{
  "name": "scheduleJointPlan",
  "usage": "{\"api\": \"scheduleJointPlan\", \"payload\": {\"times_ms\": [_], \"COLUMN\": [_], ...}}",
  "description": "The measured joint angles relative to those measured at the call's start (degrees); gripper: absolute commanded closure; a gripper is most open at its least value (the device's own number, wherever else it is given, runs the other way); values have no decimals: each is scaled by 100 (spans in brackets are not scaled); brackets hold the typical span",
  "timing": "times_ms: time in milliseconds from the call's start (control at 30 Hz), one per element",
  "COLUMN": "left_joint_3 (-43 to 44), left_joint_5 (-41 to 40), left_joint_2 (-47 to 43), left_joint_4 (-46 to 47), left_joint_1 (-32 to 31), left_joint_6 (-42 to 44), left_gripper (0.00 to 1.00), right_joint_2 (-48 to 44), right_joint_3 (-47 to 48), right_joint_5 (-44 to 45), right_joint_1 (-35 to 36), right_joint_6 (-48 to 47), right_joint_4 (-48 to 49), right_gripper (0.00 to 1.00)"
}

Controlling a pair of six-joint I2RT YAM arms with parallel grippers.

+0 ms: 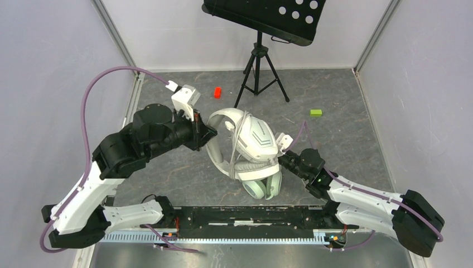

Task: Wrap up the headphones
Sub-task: Wrap the headphones cable around the headphones.

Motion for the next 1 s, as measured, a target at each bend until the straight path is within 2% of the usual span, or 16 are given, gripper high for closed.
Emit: {"api": "scheduleJointPlan", "payload": {"times_ms": [400, 600, 833, 1000], "left_joint_3": [46, -120, -227, -227], "left_joint_5": [422, 573, 387, 247], "left_joint_2": [297, 402, 752, 929], "left_joint_4": [-452, -444, -492, -562], "left_joint_1": [0, 2, 0, 0], "left_joint_6": [717, 1139, 1764, 2068], "left_gripper": [98, 98, 98, 98], "right_joint_2": [-61, -13, -9, -24], "right_joint_3": [9, 221, 741, 811], "right_joint_5": [66, -168, -555, -494], "right_joint_1": [-437, -730, -868, -872], "right_joint_6": [83, 195, 214, 70], "right_joint_4": [22, -24, -387, -439], "right_gripper": [86, 93, 86, 86]}}
